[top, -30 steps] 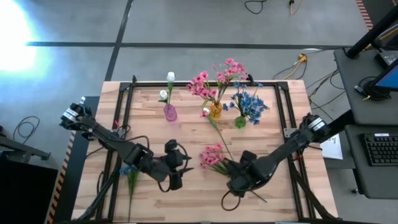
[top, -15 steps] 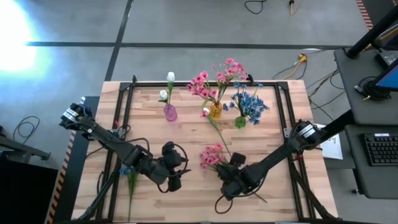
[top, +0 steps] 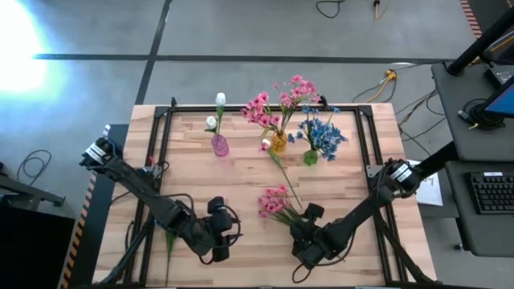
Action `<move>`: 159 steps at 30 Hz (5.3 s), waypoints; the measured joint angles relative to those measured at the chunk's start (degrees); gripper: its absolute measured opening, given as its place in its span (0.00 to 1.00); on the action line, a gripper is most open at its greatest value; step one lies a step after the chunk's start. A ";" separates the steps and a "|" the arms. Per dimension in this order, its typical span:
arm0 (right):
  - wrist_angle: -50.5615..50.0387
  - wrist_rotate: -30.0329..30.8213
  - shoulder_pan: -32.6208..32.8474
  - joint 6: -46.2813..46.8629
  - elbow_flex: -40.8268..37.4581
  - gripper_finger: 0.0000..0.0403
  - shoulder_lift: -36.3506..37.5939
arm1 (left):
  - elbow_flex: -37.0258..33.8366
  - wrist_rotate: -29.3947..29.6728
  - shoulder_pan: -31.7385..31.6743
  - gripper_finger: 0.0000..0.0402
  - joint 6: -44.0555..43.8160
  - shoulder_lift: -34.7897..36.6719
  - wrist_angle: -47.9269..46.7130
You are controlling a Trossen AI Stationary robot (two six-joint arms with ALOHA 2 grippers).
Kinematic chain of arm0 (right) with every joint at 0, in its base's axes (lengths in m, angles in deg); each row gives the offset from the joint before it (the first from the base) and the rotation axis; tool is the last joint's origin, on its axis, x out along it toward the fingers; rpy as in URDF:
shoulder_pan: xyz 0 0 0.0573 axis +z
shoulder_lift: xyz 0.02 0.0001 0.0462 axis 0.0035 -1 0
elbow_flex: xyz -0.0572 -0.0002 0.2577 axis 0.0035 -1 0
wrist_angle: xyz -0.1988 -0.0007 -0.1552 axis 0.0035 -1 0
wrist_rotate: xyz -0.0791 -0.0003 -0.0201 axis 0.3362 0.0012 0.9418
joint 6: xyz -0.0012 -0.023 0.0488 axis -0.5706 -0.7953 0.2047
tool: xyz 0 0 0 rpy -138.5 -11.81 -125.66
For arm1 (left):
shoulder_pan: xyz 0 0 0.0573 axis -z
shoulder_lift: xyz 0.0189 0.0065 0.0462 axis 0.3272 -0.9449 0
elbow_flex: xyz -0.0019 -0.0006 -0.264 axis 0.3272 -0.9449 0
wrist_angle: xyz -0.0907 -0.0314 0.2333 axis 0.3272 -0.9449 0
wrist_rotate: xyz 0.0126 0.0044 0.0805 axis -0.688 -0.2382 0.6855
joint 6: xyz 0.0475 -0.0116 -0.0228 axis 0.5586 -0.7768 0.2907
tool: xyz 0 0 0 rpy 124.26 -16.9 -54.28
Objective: Sort flowers into vase by color
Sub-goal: Put the pink flowers into the yellow vase
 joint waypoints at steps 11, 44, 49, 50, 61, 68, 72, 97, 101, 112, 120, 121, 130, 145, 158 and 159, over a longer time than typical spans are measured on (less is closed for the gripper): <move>11.45 1.14 2.08 4.30 -8.47 0.81 0.27 | -0.02 0.04 0.09 0.44 0.17 -0.60 -0.01; 23.37 -0.30 1.84 0.23 -16.14 0.08 5.90 | -0.03 3.15 -1.42 0.44 2.45 -0.60 0.44; 23.83 0.91 1.91 -2.33 -16.05 0.04 10.34 | -0.04 3.15 -1.62 0.44 4.16 -0.60 1.10; 23.80 1.15 1.90 -2.81 -16.06 0.04 11.08 | -0.04 3.15 -1.62 0.44 4.45 -0.60 1.12; 19.63 3.06 2.29 -6.50 -16.45 0.05 23.15 | -0.04 3.01 -1.43 0.44 5.42 3.00 -0.83; 20.53 16.48 6.16 -9.80 -18.93 0.04 32.02 | -0.04 2.99 -1.03 0.44 7.78 4.06 -0.89; 28.70 23.49 8.48 -14.15 -22.27 0.04 35.62 | -0.06 3.03 -0.98 0.44 8.51 4.06 0.13; 118.32 2.14 4.44 -78.24 -26.48 0.04 18.19 | -0.04 -11.11 -10.57 0.40 42.32 -16.02 71.49; 119.73 1.93 3.10 -79.25 -26.48 0.04 16.93 | -0.04 -13.08 -11.55 0.38 42.41 -17.59 74.75; 120.87 -2.92 -2.80 -79.55 -26.46 0.04 16.70 | 2.07 -14.01 -12.25 0.36 40.92 -18.28 75.74; 120.73 -5.44 -3.85 -79.27 -26.44 0.04 16.74 | 3.93 -10.98 -12.69 0.33 41.20 -18.28 72.90; 120.71 -5.44 -3.85 -79.28 -26.44 0.04 16.76 | 3.93 -10.35 -12.68 0.31 41.21 -18.28 72.87; 120.61 -4.95 -3.80 -79.07 -26.42 0.09 16.80 | 3.93 -9.18 -12.68 0.02 41.20 -18.26 72.37; 112.36 3.65 -1.69 -74.24 -26.37 0.43 18.39 | 3.93 -6.18 -12.26 0.00 40.22 -14.40 59.64; 98.40 11.18 -1.63 -67.79 -25.54 0.51 22.78 | 3.93 -3.82 -11.96 0.00 37.92 -9.80 44.92; 97.44 11.08 -1.81 -66.85 -25.20 0.51 22.84 | 3.93 -3.80 -11.96 0.00 37.90 -9.80 44.93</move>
